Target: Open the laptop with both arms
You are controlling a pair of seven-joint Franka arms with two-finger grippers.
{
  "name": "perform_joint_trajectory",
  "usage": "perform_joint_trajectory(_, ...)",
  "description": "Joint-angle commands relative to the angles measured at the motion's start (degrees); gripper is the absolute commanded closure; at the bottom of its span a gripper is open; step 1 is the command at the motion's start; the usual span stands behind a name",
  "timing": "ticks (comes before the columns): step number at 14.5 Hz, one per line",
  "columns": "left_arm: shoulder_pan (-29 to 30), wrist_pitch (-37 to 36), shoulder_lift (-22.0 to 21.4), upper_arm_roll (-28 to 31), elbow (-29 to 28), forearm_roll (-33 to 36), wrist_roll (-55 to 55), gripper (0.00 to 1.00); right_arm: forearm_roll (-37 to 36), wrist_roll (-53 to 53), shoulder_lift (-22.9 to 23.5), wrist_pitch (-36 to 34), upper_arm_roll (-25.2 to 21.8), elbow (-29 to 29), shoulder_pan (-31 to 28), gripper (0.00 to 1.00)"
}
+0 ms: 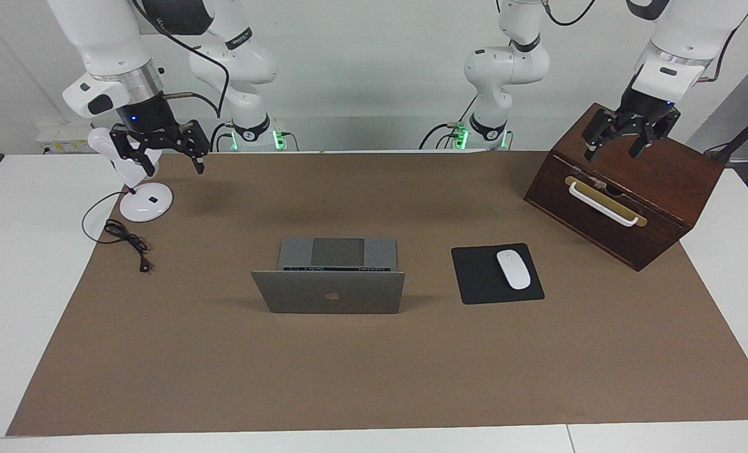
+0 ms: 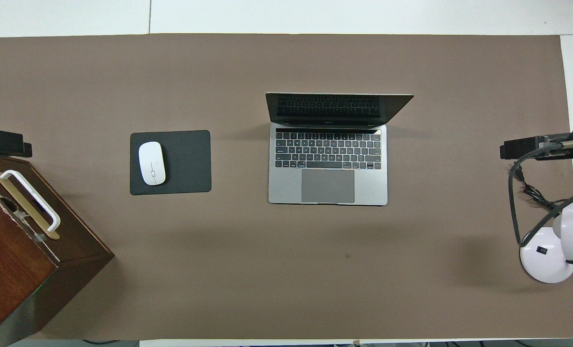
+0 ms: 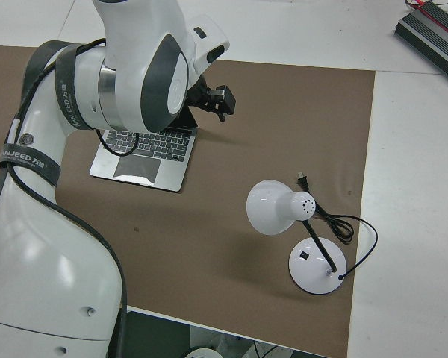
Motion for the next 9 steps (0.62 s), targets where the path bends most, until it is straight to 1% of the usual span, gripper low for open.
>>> perform_joint_trajectory(1, 0.55, 0.14, -0.86, -0.21, -0.93, -0.57, -0.41, 0.00, -0.24, -0.57, 0.61, -1.42, -0.03, 1.23, -0.09, 0.00)
perform_joint_trajectory(9, 0.47, 0.22, -0.86, -0.21, -0.93, -0.57, -0.41, 0.00, -2.61, 0.22, 0.61, -1.86, -0.29, 1.15, -0.27, 0.00)
